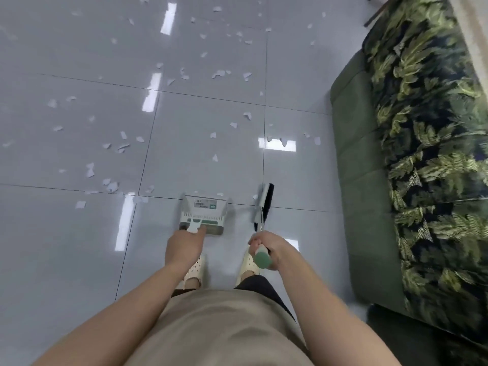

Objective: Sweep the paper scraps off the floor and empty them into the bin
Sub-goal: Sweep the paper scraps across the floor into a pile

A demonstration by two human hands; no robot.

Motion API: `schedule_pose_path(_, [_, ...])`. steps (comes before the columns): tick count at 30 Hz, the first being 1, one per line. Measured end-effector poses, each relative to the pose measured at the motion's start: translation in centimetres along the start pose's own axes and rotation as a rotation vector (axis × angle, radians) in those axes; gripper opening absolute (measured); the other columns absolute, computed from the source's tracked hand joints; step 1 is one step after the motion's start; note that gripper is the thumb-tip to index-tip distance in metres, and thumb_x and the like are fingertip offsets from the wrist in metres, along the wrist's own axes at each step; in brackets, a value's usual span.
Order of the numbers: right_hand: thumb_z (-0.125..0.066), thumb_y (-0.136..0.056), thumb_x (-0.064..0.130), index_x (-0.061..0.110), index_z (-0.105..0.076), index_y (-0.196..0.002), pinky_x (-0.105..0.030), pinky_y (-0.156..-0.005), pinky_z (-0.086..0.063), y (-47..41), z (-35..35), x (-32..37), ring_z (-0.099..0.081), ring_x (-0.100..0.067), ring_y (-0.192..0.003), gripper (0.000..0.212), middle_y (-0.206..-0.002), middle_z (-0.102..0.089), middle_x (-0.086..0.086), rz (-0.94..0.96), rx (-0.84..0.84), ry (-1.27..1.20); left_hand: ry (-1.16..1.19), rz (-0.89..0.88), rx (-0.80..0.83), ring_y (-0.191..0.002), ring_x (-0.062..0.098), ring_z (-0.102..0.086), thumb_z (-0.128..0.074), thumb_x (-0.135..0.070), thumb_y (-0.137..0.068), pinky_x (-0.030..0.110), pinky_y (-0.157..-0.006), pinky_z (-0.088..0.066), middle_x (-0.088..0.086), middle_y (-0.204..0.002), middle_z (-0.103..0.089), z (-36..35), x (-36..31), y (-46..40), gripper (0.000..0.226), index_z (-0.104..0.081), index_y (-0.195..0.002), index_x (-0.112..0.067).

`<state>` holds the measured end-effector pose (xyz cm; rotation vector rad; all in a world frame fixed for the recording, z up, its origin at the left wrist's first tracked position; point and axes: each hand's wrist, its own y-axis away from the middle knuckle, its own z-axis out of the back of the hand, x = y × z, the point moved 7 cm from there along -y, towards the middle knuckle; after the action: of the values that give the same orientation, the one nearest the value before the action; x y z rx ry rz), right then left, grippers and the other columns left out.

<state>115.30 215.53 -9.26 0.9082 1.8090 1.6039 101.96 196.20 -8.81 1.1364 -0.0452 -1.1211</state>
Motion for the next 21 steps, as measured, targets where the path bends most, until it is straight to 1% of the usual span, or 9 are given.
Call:
schedule_pose_path(3, [-0.046, -0.085, -0.009, 0.017, -0.034, -0.074, -0.016, -0.027, -0.032, -1.5, 1.4, 3.9, -0.034, -0.008, -0.029, 0.031, -0.048, -0.032, 0.002, 0.013, 0.109, -0.132, 0.059, 0.03, -0.113, -0.068, 0.03, -0.056, -0.058, -0.045, -0.096, 0.034, -0.059, -0.04, 0.005, -0.063, -0.056, -0.4, -0.6, 1.2, 0.046, -0.052, -0.061, -0.015])
schedule_pose_path(5, [-0.062, -0.067, -0.017, 0.019, -0.032, -0.074, -0.018, -0.026, -0.032, -1.8, 3.0, 5.9, -0.034, -0.008, -0.027, 0.047, -0.045, -0.032, 0.002, 0.016, 0.2, -0.219, 0.067, 0.04, -0.18, -0.066, 0.029, -0.054, -0.055, -0.046, -0.098, 0.034, -0.058, -0.038, 0.007, -0.061, -0.055, -0.9, -1.2, 2.2, 0.053, -0.049, -0.057, -0.012])
schedule_pose_path(7, [-0.076, -0.047, -0.022, 0.018, -0.035, -0.075, -0.019, -0.026, -0.034, -1.7, 4.0, 7.9, -0.036, -0.008, -0.028, 0.064, -0.046, -0.033, 0.003, -0.014, 0.345, -0.316, 0.027, 0.028, -0.22, -0.065, 0.029, -0.054, -0.054, -0.048, -0.098, 0.034, -0.057, -0.037, 0.009, -0.061, -0.054, -1.6, -2.1, 3.0, 0.057, -0.046, -0.056, -0.01])
schedule_pose_path(8, [-0.077, -0.048, -0.02, 0.018, -0.035, -0.074, -0.018, -0.027, -0.034, -1.3, 4.3, 8.8, -0.036, -0.007, -0.029, 0.063, -0.047, -0.033, 0.004, -0.013, 0.381, -0.324, 0.0, 0.019, -0.227, -0.063, 0.029, -0.054, -0.053, -0.05, -0.099, 0.034, -0.055, -0.037, 0.009, -0.059, -0.054, -2.1, -2.6, 3.3, 0.06, -0.045, -0.055, -0.009])
schedule_pose_path(9, [-0.074, -0.059, -0.017, 0.019, -0.033, -0.073, -0.018, -0.028, -0.034, -0.8, 4.4, 9.5, -0.035, -0.007, -0.029, 0.055, -0.046, -0.033, 0.005, 0.0, 0.388, -0.314, -0.021, 0.018, -0.234, -0.06, 0.027, -0.054, -0.053, -0.052, -0.098, 0.033, -0.054, -0.037, 0.008, -0.057, -0.053, -2.5, -3.0, 3.5, 0.062, -0.044, -0.054, -0.009])
schedule_pose_path(11, [-0.054, -0.084, -0.006, 0.019, -0.031, -0.071, -0.016, -0.028, -0.032, -0.1, 4.7, 10.8, -0.033, -0.006, -0.028, 0.036, -0.044, -0.031, 0.005, 0.036, 0.335, -0.303, -0.049, 0.027, -0.25, -0.054, 0.025, -0.052, -0.053, -0.054, -0.098, 0.032, -0.052, -0.037, 0.006, -0.052, -0.051, -3.5, -3.6, 3.8, 0.065, -0.042, -0.052, -0.01])
schedule_pose_path(12, [-0.048, -0.088, -0.003, 0.019, -0.031, -0.07, -0.016, -0.028, -0.031, 0.3, 4.7, 11.3, -0.032, -0.007, -0.028, 0.033, -0.045, -0.031, 0.005, 0.051, 0.313, -0.315, -0.055, 0.029, -0.257, -0.052, 0.024, -0.051, -0.052, -0.055, -0.098, 0.032, -0.052, -0.037, 0.006, -0.05, -0.05, -3.9, -3.9, 3.8, 0.066, -0.041, -0.052, -0.01])
schedule_pose_path(17, [-0.047, -0.087, 0.0, 0.017, -0.032, -0.07, -0.016, -0.03, -0.033, 3.8, 4.2, 13.2, -0.035, -0.009, -0.028, 0.029, -0.045, -0.032, 0.006, 0.091, 0.281, -0.48, 0.035, 0.043, -0.308, -0.062, 0.028, -0.057, -0.054, -0.053, -0.1, 0.034, -0.055, -0.037, 0.009, -0.059, -0.059, -5.1, -5.1, 3.7, 0.062, -0.053, -0.058, -0.007])
schedule_pose_path(21, [-0.045, -0.089, -0.003, 0.015, -0.04, -0.07, -0.015, -0.031, -0.036, 5.6, 4.3, 15.0, -0.038, -0.008, -0.03, 0.026, -0.044, -0.034, 0.007, 0.118, 0.218, -0.463, 0.081, 0.054, -0.306, -0.061, 0.03, -0.056, -0.054, -0.054, -0.099, 0.033, -0.055, -0.037, 0.008, -0.056, -0.056, -5.9, -6.2, 3.0, 0.063, -0.05, -0.054, -0.01])
